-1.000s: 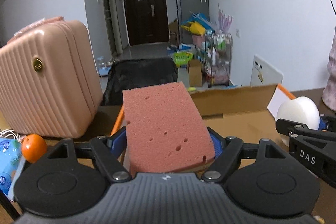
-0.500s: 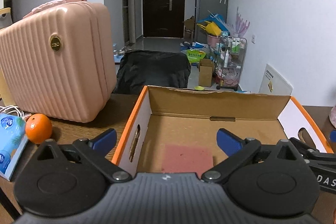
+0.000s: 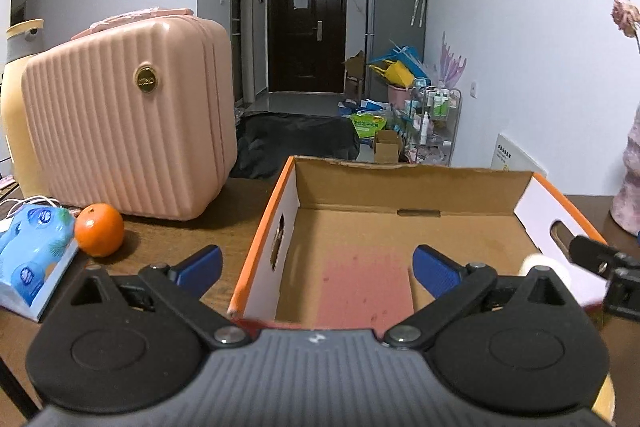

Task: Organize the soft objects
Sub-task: 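Lower both sponges into the cardboard box and open both grippers, then move the right gripper to the light-blue pom-pom and close on it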

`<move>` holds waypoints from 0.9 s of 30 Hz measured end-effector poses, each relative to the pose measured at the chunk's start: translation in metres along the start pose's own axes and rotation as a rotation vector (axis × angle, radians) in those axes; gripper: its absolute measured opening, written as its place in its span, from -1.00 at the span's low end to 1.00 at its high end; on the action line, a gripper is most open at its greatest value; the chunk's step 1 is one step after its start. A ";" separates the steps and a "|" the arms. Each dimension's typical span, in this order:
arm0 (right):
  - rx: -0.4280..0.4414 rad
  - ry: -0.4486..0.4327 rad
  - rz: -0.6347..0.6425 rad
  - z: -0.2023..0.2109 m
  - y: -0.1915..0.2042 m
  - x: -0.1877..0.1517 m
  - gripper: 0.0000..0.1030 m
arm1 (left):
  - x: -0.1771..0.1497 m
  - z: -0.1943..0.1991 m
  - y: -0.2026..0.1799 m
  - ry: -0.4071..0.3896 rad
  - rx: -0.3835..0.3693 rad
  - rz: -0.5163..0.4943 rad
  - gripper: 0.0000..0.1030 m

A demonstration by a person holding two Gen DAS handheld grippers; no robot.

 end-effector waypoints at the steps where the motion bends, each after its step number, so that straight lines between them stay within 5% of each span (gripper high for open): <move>1: 0.005 -0.007 -0.003 0.005 0.000 -0.002 1.00 | -0.003 0.003 0.002 -0.002 -0.003 -0.003 1.00; 27: 0.059 -0.090 0.068 0.127 0.044 -0.076 1.00 | -0.078 0.091 0.042 0.011 -0.030 -0.007 1.00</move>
Point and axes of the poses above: each gripper's, at about its wrist camera, not at the fingertips, and z roughly against the way its jaws point, y to its left, x to its top, the point moved 8 cm from there along -z, roughly the way its jaws point, and after that the axes turned 5 degrees about y, right-handed, at the moved point
